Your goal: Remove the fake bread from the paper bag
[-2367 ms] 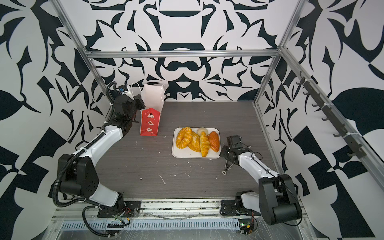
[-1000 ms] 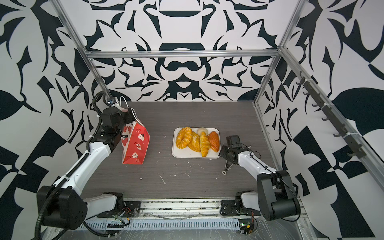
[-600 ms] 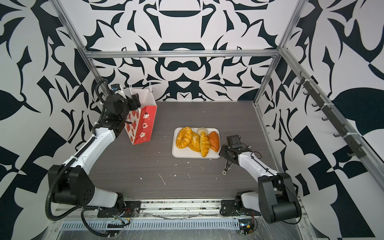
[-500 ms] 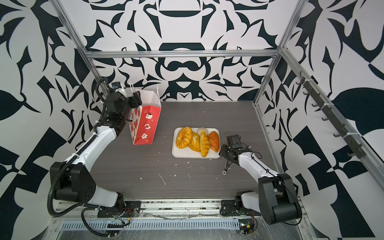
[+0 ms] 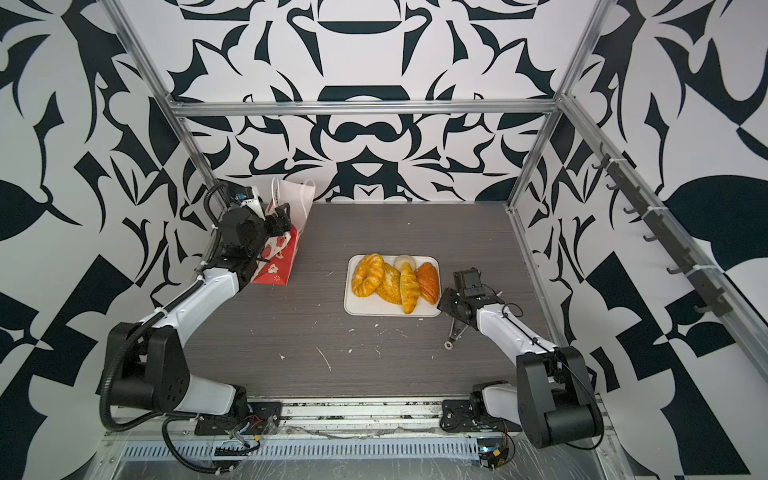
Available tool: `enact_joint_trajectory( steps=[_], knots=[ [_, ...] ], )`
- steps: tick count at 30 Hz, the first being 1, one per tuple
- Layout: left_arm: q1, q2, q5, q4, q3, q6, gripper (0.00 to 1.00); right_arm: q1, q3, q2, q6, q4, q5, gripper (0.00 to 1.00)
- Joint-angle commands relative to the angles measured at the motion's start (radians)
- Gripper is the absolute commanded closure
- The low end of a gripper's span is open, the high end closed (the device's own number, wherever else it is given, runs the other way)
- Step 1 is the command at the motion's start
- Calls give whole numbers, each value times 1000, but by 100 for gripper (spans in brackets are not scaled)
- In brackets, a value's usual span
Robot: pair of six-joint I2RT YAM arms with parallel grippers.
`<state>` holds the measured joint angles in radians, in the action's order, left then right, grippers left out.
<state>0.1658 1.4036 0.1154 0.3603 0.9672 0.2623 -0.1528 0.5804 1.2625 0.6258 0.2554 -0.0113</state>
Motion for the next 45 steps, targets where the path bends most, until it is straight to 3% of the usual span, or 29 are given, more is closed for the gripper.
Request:
enact_joint_trajectory(
  steps=[1, 7, 16, 20, 25, 28, 38, 45],
  knots=[
    [1, -97, 33, -11, -29, -27, 17, -18, 18, 10, -4, -25, -6, 34],
    [1, -195, 38, -50, -45, -34, 17, -210, 151, 15, -72, 4, 57, 34],
    [1, -181, 18, -44, -30, -36, 17, -407, 564, 223, -117, -51, -49, 34],
    [1, -169, 6, -37, -27, -27, 17, -416, 672, 295, -114, -54, -88, 34],
    [1, -161, 3, -24, -30, -24, 17, -416, 612, 286, -132, -50, -18, 34],
    [1, -155, -1, -22, -32, -26, 17, -416, 589, 276, -140, -39, -40, 34],
    [1, -148, -10, -17, -34, -20, 17, -423, 741, 306, -48, -172, -325, 34],
    [1, -153, -11, -20, -38, -17, 17, -462, 912, 388, -48, -196, -411, 34]
  ],
)
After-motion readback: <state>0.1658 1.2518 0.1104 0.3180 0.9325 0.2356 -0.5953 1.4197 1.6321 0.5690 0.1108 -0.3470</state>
